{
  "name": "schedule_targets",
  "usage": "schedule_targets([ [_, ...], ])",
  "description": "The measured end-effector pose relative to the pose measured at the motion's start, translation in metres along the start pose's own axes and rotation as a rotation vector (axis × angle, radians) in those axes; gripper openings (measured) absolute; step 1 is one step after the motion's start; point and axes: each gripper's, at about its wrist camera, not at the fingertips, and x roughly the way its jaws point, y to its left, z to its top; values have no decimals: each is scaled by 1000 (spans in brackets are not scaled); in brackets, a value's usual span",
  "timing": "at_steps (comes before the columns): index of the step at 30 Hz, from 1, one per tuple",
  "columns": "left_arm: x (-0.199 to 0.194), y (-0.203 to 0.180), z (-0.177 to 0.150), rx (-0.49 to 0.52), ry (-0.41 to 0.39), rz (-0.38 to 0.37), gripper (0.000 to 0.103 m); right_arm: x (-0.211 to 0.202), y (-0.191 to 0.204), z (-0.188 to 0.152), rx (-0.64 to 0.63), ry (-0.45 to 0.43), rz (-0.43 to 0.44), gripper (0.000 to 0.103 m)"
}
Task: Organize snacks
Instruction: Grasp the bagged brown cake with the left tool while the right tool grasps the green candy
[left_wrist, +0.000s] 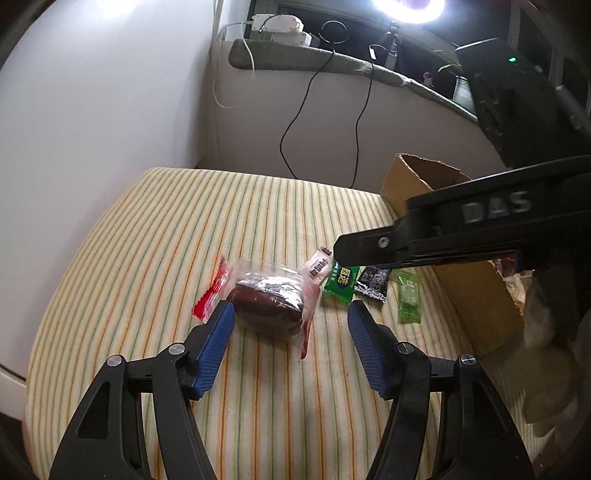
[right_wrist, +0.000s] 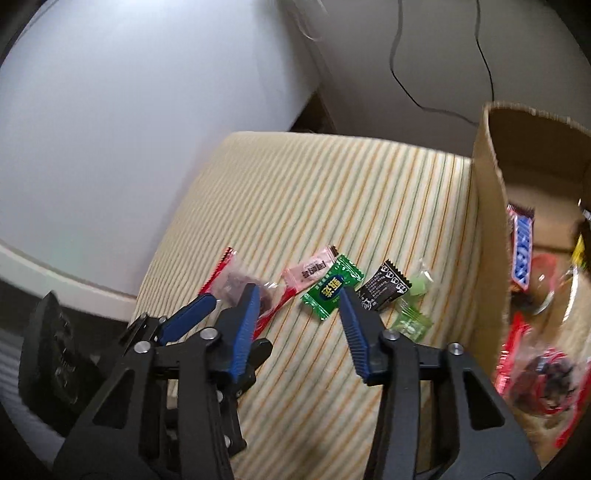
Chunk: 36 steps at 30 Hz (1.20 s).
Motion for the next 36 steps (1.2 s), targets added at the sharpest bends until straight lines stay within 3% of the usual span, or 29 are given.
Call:
schedule_targets([
  [5, 3, 3, -1, 16, 2, 12, 63, 20, -4, 4, 50, 24, -45, 35],
  [10, 5, 6, 0, 30, 6, 18, 63, 29, -6, 6, 54, 37, -115, 34],
  [19, 10, 14, 2, 32, 31, 54, 63, 49, 2, 12, 59, 64, -168, 34],
  [24, 14, 14, 3, 40, 40, 42, 48, 51, 8, 10, 11, 67, -192, 32],
  [30, 9, 20, 1, 19, 27, 34, 41, 45, 10, 0, -31, 63, -186, 22],
  [36, -1, 29, -1, -6, 5, 46, 40, 33, 7, -9, -43, 45, -137, 20],
])
